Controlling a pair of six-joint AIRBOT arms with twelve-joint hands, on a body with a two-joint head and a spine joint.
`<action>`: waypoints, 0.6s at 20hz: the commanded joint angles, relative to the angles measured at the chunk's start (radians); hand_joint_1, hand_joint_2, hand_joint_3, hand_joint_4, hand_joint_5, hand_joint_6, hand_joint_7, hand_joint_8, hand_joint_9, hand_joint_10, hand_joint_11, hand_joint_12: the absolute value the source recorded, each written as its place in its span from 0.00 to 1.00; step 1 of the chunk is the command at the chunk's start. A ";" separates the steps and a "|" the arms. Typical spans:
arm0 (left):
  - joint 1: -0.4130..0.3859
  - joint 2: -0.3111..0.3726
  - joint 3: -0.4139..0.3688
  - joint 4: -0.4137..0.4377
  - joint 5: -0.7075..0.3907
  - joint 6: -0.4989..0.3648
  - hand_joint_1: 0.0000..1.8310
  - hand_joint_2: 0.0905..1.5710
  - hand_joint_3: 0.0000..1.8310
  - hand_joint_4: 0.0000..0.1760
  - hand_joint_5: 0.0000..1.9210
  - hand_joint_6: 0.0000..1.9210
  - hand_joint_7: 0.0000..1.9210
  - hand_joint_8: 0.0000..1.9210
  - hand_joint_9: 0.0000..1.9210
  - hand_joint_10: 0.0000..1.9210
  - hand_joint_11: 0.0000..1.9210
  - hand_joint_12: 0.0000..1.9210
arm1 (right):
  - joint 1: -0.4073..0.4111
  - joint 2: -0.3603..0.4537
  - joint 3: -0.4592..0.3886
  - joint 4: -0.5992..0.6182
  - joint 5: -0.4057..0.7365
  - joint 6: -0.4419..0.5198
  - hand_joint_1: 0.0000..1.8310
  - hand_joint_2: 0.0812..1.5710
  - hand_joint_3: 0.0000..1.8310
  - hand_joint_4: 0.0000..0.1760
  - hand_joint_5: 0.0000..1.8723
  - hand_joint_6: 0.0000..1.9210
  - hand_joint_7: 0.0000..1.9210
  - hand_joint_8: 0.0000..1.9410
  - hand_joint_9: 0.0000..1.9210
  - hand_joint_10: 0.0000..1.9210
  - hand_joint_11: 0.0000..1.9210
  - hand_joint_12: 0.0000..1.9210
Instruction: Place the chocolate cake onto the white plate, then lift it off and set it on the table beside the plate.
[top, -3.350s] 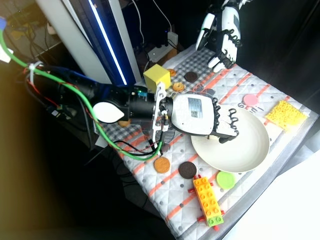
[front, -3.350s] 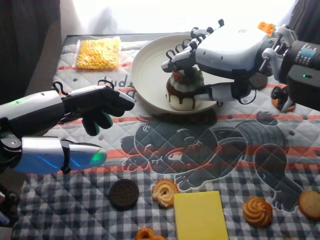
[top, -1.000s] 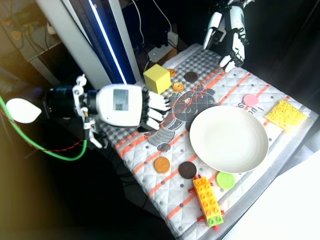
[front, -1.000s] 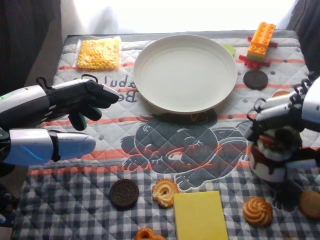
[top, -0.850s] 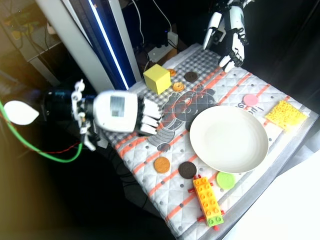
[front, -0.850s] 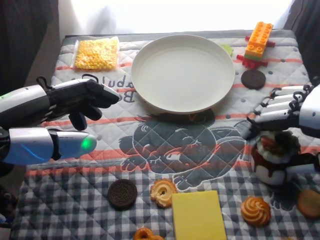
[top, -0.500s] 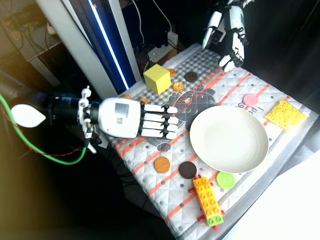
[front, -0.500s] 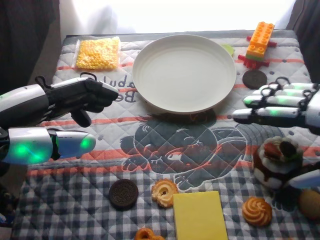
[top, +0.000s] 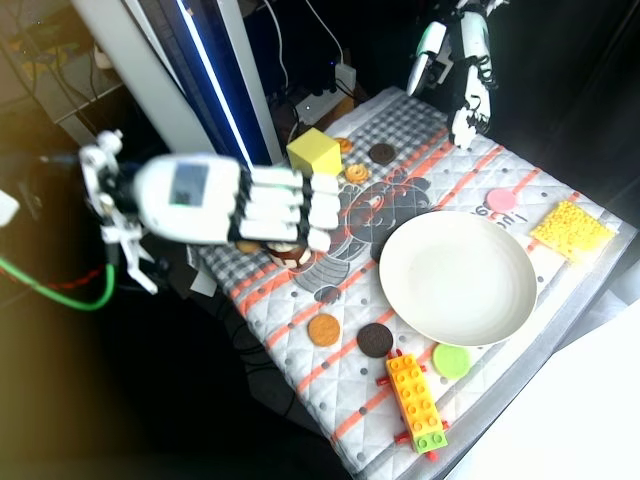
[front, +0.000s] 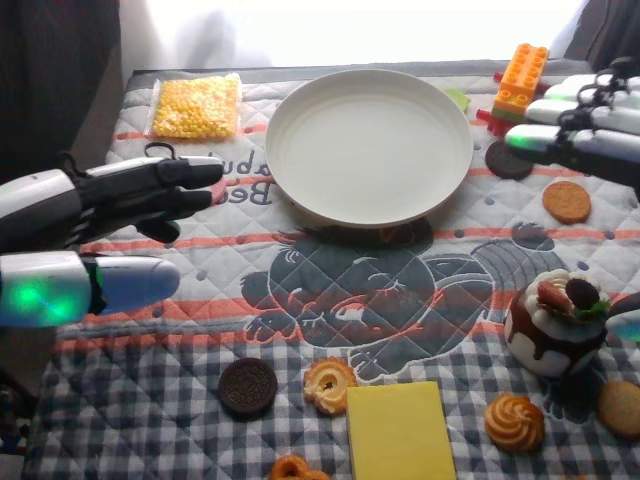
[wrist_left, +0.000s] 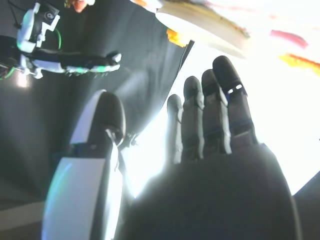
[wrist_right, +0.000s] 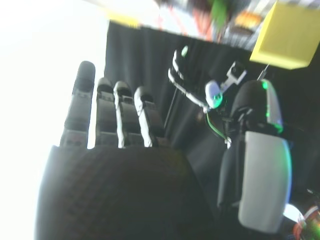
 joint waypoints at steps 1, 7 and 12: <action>-0.002 0.011 -0.004 -0.038 -0.139 0.000 0.36 0.81 0.00 0.42 0.08 0.03 0.16 0.00 0.07 0.18 0.00 0.52 | 0.003 0.006 -0.001 0.060 0.140 -0.010 0.26 0.68 0.00 0.21 0.00 0.00 0.00 0.00 0.02 0.00 0.00 0.24; 0.012 0.027 -0.012 -0.091 -0.230 0.025 0.31 0.75 0.00 0.52 0.00 0.00 0.01 0.00 0.01 0.01 0.00 0.16 | -0.060 0.007 -0.021 0.201 0.229 -0.133 0.31 0.72 0.00 0.36 0.00 0.00 0.00 0.00 0.00 0.00 0.00 0.13; 0.012 0.028 -0.008 -0.130 -0.317 0.034 0.23 0.72 0.00 0.98 0.00 0.00 0.00 0.00 0.00 0.00 0.00 0.04 | -0.072 0.008 -0.031 0.259 0.300 -0.194 0.30 0.71 0.00 0.46 0.00 0.00 0.00 0.00 0.00 0.00 0.00 0.07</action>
